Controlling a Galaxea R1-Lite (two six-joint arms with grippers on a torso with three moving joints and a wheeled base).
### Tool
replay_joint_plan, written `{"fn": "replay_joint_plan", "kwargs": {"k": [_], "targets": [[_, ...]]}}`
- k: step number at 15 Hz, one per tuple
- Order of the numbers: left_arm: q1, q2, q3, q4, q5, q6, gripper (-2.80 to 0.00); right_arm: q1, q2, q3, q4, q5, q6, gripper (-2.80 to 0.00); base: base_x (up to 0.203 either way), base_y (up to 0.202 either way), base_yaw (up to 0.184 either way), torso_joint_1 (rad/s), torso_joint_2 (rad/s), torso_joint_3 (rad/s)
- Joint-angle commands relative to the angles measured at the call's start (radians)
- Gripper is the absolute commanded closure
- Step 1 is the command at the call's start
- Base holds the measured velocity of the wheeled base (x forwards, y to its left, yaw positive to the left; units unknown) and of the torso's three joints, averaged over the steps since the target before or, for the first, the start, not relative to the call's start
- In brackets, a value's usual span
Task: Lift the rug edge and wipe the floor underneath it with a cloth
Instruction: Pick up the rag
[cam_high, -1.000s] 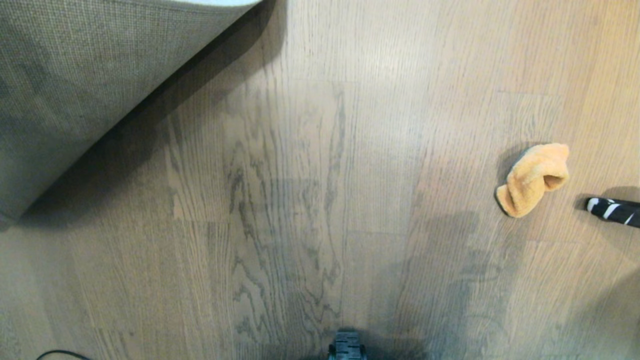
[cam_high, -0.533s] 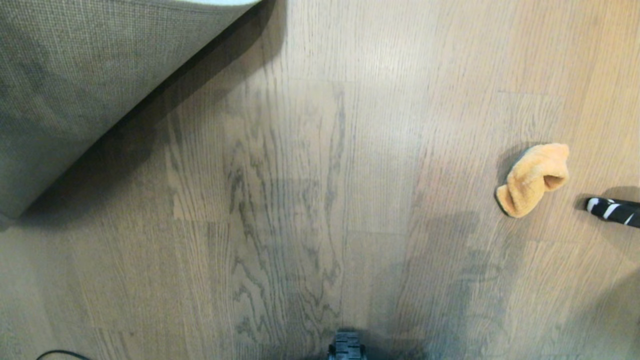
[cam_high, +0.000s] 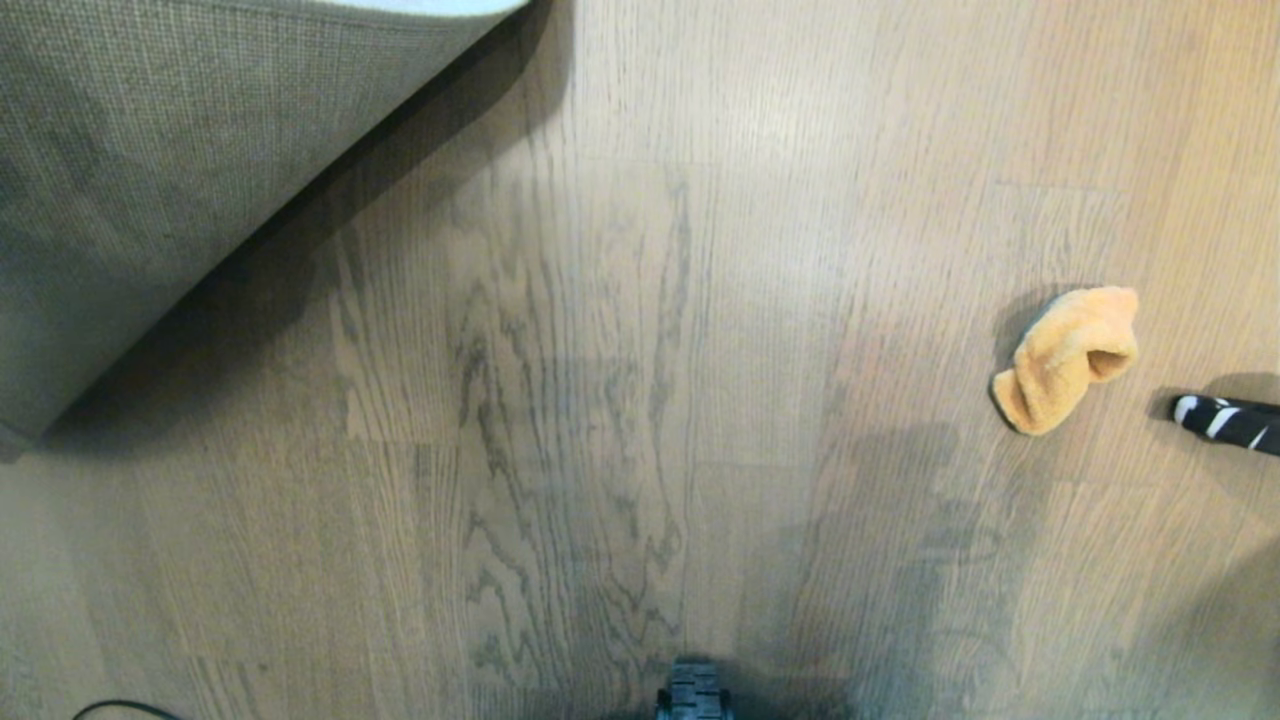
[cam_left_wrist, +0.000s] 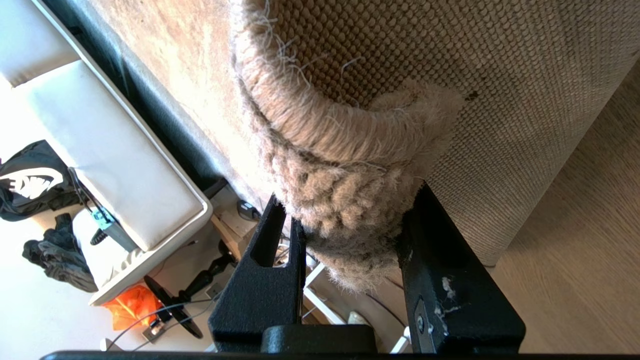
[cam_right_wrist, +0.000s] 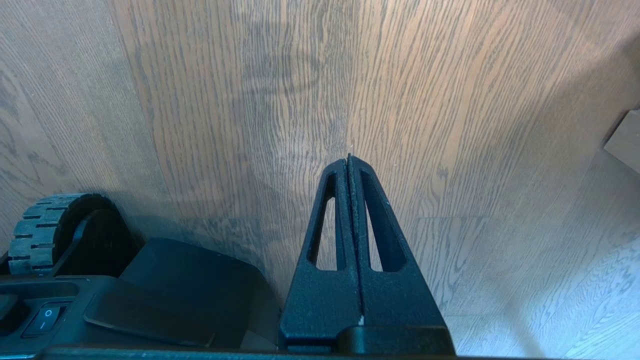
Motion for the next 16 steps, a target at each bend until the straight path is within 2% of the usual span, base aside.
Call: {"fn": "replay_joint_plan", "kwargs": {"k": [1, 6, 9, 13, 16], "targets": [[0.000, 0.002, 0.000, -0.003, 0.003, 0.006, 0.00, 0.000, -0.001, 0.000, -0.001, 0.000, 0.000, 0.00, 0.000, 0.000, 0.000, 0.000, 0.00, 0.000], [0.000, 0.002, 0.005, -0.003, 0.006, 0.005, 0.00, 0.001, -0.002, 0.000, 0.001, 0.002, -0.023, 0.00, 0.000, 0.000, 0.000, 0.000, 0.00, 0.000], [0.000, 0.002, 0.010, -0.003, 0.006, 0.003, 0.00, 0.047, -0.120, 0.000, 0.006, 0.015, -0.053, 0.00, 0.000, 0.000, 0.000, 0.000, 0.00, 0.000], [-0.012, -0.011, 0.037, -0.003, 0.019, 0.006, 0.00, 0.061, -0.137, 0.000, 0.013, 0.053, -0.179, 0.00, 0.000, 0.000, 0.000, 0.000, 0.00, 0.000], [-0.015, -0.009, 0.037, -0.001, 0.031, 0.008, 0.00, 0.061, -0.129, 0.000, 0.013, 0.053, -0.183, 0.00, 0.000, 0.000, 0.000, 0.000, 0.00, 0.000]]}}
